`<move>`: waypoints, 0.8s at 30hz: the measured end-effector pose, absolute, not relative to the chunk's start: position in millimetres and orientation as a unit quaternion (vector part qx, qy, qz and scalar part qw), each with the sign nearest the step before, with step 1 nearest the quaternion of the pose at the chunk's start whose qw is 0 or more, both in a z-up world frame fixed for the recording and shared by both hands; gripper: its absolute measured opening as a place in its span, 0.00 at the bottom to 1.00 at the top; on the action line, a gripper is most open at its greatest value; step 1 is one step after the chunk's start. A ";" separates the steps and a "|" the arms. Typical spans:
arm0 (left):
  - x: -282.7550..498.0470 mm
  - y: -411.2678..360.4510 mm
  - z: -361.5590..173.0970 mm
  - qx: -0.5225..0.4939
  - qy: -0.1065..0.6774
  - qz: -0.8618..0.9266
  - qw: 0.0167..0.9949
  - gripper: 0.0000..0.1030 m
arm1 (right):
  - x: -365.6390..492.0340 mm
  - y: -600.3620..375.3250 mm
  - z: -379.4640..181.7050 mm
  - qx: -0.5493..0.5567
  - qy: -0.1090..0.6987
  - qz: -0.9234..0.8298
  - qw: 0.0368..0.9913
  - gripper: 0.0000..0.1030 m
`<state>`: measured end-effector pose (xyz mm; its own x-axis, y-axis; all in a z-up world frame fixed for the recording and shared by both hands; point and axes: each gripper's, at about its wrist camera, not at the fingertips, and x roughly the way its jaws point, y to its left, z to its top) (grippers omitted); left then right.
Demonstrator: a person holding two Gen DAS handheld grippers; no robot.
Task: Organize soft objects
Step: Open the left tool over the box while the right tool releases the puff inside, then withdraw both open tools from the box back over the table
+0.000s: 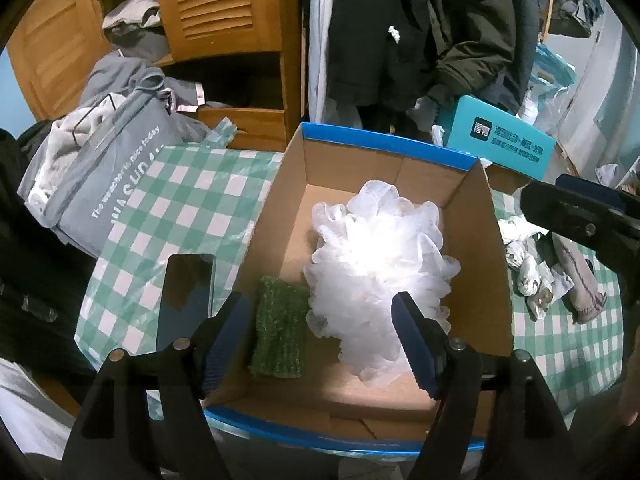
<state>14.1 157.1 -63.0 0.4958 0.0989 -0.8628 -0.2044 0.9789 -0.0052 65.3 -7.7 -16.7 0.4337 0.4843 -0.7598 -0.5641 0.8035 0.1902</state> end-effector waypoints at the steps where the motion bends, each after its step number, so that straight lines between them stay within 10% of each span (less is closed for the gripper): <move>1: 14.2 156.0 -62.5 -0.053 0.494 0.087 0.863 0.73 | 65.4 -11.1 -17.4 -0.045 0.433 0.308 0.846 0.70; 24: 28.7 88.0 -49.0 -0.002 0.489 0.035 0.872 0.74 | 64.2 -111.8 -34.7 -0.009 0.446 0.247 0.860 0.71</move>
<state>28.7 88.0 -49.0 0.5195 0.0593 -0.8524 -0.0635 0.9975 0.0307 64.2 -111.8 -34.7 0.4794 0.4174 -0.7720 -0.4331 0.8776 0.2055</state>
